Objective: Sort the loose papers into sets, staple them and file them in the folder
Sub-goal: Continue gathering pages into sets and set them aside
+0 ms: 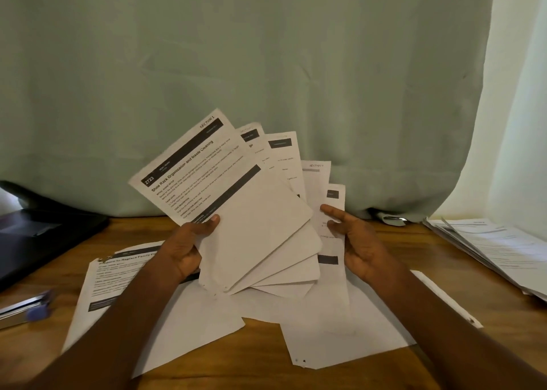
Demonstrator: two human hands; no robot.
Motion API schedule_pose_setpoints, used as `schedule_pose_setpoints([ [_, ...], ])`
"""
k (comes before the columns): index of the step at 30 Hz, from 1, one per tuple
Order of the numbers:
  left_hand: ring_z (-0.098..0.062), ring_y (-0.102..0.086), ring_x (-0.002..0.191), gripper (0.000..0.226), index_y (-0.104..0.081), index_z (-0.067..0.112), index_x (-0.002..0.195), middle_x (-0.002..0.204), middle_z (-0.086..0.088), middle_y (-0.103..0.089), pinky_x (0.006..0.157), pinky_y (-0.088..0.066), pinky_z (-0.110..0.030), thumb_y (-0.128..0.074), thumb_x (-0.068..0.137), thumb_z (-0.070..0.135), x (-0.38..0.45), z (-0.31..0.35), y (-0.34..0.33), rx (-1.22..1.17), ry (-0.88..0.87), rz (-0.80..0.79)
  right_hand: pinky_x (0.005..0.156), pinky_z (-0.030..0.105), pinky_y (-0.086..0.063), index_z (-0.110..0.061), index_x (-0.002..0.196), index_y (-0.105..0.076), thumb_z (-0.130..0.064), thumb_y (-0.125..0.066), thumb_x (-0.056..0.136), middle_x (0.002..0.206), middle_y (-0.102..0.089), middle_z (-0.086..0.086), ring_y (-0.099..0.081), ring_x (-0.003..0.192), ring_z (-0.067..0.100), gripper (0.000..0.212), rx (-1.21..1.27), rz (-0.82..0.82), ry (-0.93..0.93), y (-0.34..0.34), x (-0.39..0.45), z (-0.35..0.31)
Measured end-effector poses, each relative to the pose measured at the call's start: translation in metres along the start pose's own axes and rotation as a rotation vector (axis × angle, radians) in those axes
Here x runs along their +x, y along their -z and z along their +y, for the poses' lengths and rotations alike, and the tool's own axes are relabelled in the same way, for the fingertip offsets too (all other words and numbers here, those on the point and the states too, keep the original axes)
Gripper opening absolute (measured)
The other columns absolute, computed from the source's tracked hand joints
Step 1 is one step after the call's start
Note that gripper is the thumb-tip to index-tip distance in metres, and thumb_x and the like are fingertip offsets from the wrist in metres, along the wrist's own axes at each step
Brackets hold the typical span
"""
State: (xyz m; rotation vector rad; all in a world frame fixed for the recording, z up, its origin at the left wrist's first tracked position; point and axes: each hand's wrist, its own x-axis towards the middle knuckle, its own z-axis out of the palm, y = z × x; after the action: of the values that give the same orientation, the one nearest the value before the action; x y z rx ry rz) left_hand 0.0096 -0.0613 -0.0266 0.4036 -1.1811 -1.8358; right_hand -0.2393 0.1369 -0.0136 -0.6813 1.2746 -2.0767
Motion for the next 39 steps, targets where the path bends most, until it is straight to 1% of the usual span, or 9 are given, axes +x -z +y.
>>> schedule_pose_setpoints([
  [2,-0.022,-0.078,0.083,0.036,-0.069,0.024,0.111,0.096,-0.004,-0.08,0.075,-0.06,-0.042,-0.072,0.084,0.0,0.0,0.0,0.0,-0.026,0.005,-0.002,0.071,0.041,-0.064,-0.012,0.122,-0.072,0.004,-0.059,0.097,0.116,-0.076,0.012,-0.077,0.093,0.03,0.032,0.076,0.002,-0.016,0.0,0.0,0.0],
  [6,-0.025,-0.076,0.088,0.036,-0.068,0.024,0.112,0.097,-0.004,-0.08,0.079,-0.064,-0.046,-0.069,0.086,0.0,-0.001,0.002,-0.001,-0.031,-0.012,-0.019,0.084,0.051,-0.06,-0.016,0.127,-0.069,0.006,-0.062,0.094,0.124,-0.072,0.015,-0.072,0.105,0.037,0.041,0.14,0.037,-0.021,0.0,0.0,0.002],
  [12,-0.033,-0.069,0.102,0.033,-0.065,0.023,0.116,0.109,-0.01,-0.074,0.087,-0.061,-0.05,-0.064,0.092,0.001,-0.001,0.002,0.0,-0.027,-0.005,-0.02,0.081,0.053,-0.061,-0.02,0.12,-0.074,0.011,-0.064,0.091,0.126,-0.07,0.012,-0.071,0.105,0.038,0.044,0.174,0.094,0.031,0.004,0.003,-0.005],
  [17,-0.033,-0.07,0.101,0.043,-0.061,0.023,0.127,0.112,-0.012,-0.073,0.072,-0.065,-0.044,-0.066,0.089,0.003,0.0,0.002,0.002,-0.041,-0.003,-0.039,0.064,0.044,-0.062,-0.02,0.111,-0.077,0.011,-0.064,0.09,0.119,-0.073,0.009,-0.077,0.087,0.03,0.04,0.177,0.101,0.052,0.003,0.001,-0.009],
  [22,-0.03,-0.077,0.09,0.044,-0.065,0.023,0.122,0.107,-0.011,-0.077,0.067,-0.065,-0.044,-0.07,0.083,0.003,0.001,0.001,0.002,-0.077,0.019,-0.056,0.087,0.054,-0.06,-0.012,0.123,-0.071,-0.007,-0.067,0.096,0.121,-0.073,0.015,-0.072,0.105,0.038,0.028,0.175,0.075,0.047,0.0,-0.003,-0.007],
  [25,-0.031,-0.077,0.094,0.047,-0.068,0.023,0.119,0.11,-0.011,-0.078,0.074,-0.065,-0.048,-0.073,0.076,0.005,0.0,-0.002,-0.001,-0.084,0.03,-0.063,0.102,0.059,-0.051,-0.009,0.129,-0.066,-0.025,-0.072,0.093,0.121,-0.073,0.018,-0.068,0.114,0.042,0.04,0.137,-0.009,0.003,-0.006,-0.009,-0.007],
  [32,-0.037,-0.07,0.112,0.052,-0.067,0.018,0.128,0.121,-0.016,-0.074,0.089,-0.059,-0.057,-0.076,0.079,0.002,-0.003,-0.006,-0.005,0.006,0.12,-0.097,0.103,0.06,-0.05,0.0,0.131,-0.064,0.011,-0.067,0.086,0.123,-0.07,0.024,-0.064,0.117,0.046,0.046,0.096,0.014,0.037,-0.001,-0.008,0.001],
  [35,-0.042,-0.064,0.12,0.054,-0.064,0.014,0.134,0.127,-0.019,-0.07,0.102,-0.05,-0.064,-0.074,0.084,-0.004,0.0,-0.007,-0.007,0.046,0.091,-0.025,0.102,0.061,-0.05,0.0,0.136,-0.059,0.011,-0.064,0.09,0.129,-0.067,0.022,-0.065,0.117,0.045,0.048,0.121,-0.01,0.096,0.001,-0.003,-0.006],
  [39,-0.041,-0.067,0.117,0.063,-0.064,0.013,0.135,0.126,-0.018,-0.071,0.101,-0.052,-0.063,-0.08,0.076,-0.002,-0.003,-0.005,-0.006,0.106,0.096,-0.064,0.088,0.055,-0.06,-0.004,0.135,-0.061,0.007,-0.064,0.091,0.126,-0.071,0.018,-0.07,0.109,0.041,0.045,0.146,-0.048,0.12,-0.005,-0.007,-0.008],
])
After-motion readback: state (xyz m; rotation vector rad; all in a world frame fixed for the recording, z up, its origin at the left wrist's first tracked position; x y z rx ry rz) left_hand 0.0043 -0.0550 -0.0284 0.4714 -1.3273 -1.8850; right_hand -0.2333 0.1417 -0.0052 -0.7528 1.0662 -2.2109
